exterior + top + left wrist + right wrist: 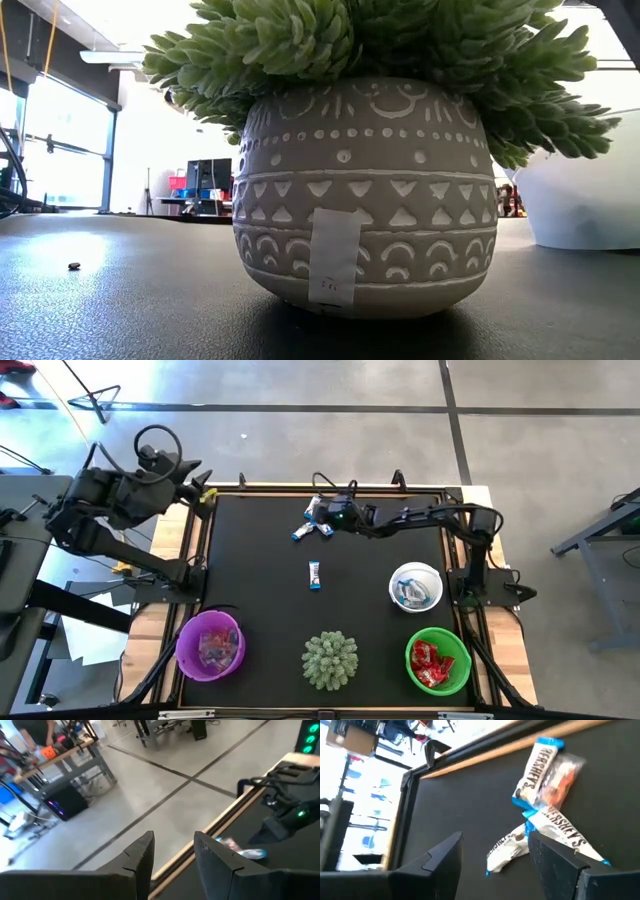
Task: Sort candy
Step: Put the transparent candy wrapper into the purple bucket
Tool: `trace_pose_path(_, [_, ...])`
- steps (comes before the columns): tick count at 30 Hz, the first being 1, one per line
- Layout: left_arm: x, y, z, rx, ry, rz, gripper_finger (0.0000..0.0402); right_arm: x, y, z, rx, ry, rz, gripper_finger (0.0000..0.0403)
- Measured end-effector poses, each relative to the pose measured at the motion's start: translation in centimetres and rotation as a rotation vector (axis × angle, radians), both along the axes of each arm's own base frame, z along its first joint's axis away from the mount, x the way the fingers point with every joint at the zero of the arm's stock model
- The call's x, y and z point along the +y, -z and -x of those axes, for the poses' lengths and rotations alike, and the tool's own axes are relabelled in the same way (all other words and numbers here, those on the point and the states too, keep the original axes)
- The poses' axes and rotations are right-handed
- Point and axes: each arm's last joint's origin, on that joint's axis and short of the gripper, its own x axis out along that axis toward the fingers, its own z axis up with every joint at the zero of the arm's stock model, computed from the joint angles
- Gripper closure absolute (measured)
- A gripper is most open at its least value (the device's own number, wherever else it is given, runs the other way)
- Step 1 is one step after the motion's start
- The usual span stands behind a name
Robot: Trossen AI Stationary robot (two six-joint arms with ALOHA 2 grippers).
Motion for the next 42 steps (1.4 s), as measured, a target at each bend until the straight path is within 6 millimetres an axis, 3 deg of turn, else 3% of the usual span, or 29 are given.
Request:
trace_pose_path(8, [0.7, -0.2, 0.5, 0.031, -0.034, -0.032, 0.0275, -2.1, 1.1, 1.5, 0.100, 0.088, -0.132, 0.0183])
trace_pose_path(19, [1.6, -0.4, 0.6, 0.012, -0.123, -0.031, 0.0275, -6.1, -3.5, 1.1, 0.299, -0.025, -0.057, 0.0183])
trace_pose_path(26, [2.0, -0.3, 0.7, 0.050, -0.136, -0.041, 0.0275, -9.0, -1.7, -0.3, 0.416, -0.149, -0.193, 0.0183])
trace_pose_path(33, [2.3, -0.3, 0.7, 0.051, -0.147, -0.028, 0.0275, -9.9, -1.6, -3.4, 0.401, -0.199, -0.170, 0.0183])
trace_pose_path(42, [2.4, -0.2, 0.7, 0.099, -0.119, -0.031, 0.0275, -10.5, 1.3, -4.2, 0.536, -0.210, -0.247, 0.0183])
